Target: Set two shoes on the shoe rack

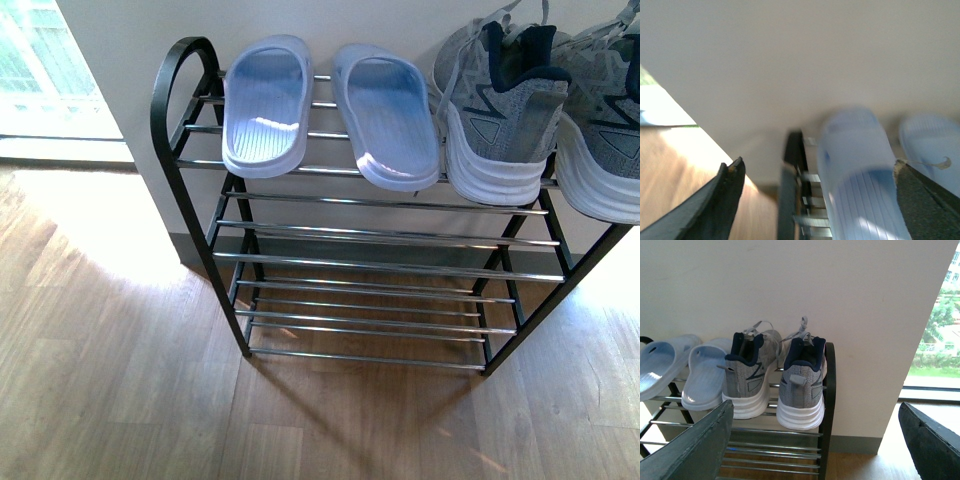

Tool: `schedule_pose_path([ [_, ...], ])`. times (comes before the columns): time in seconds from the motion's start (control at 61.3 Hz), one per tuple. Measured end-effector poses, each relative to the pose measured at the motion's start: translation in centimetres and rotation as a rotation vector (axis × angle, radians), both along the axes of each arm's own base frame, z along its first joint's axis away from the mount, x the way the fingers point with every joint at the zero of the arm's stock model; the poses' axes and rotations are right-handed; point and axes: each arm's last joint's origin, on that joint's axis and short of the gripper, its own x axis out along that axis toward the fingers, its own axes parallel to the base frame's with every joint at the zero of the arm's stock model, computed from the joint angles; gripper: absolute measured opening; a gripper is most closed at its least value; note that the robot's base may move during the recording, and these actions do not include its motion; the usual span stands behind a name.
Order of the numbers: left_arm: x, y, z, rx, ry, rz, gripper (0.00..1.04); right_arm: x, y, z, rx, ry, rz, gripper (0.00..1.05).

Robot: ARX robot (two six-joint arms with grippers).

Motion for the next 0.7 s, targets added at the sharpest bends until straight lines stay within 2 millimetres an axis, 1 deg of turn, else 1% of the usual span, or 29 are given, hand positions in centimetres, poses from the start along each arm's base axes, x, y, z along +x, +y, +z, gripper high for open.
schedule_pose_path([
  [0.065,-1.6,1.2,-0.4,-0.001,-0.014,0.009,0.46,0.0,0.0,0.0,0.000,0.000,0.000,0.96],
  [0.114,-3.3,2.4,-0.8,-0.001,-0.017,0.014,0.35,0.0,0.0,0.0,0.000,0.000,0.000,0.96],
  [0.163,-5.4,3.6,-1.3,0.001,-0.014,0.010,0.21,0.0,0.0,0.0,0.000,0.000,0.000,0.96],
  [0.212,-6.8,4.2,-1.7,0.004,-0.007,0.004,0.11,0.0,0.0,0.0,0.000,0.000,0.000,0.96],
  [0.245,-7.9,4.7,-2.0,0.005,-0.003,0.002,0.02,0.0,0.0,0.0,0.000,0.000,0.000,0.96],
  [0.31,-9.7,5.6,-2.4,0.008,0.003,0.006,0.01,0.0,0.0,0.0,0.000,0.000,0.000,0.96],
  [0.391,-11.0,6.2,-2.6,0.008,0.002,0.010,0.01,0.0,0.0,0.0,0.000,0.000,0.000,0.96],
  [0.636,-14.4,7.4,-3.1,0.008,-0.002,0.009,0.01,0.0,0.0,0.0,0.000,0.000,0.000,0.96],
  [0.701,-15.2,7.7,-3.7,0.007,-0.016,0.008,0.01,0.0,0.0,0.0,0.000,0.000,0.000,0.96],
])
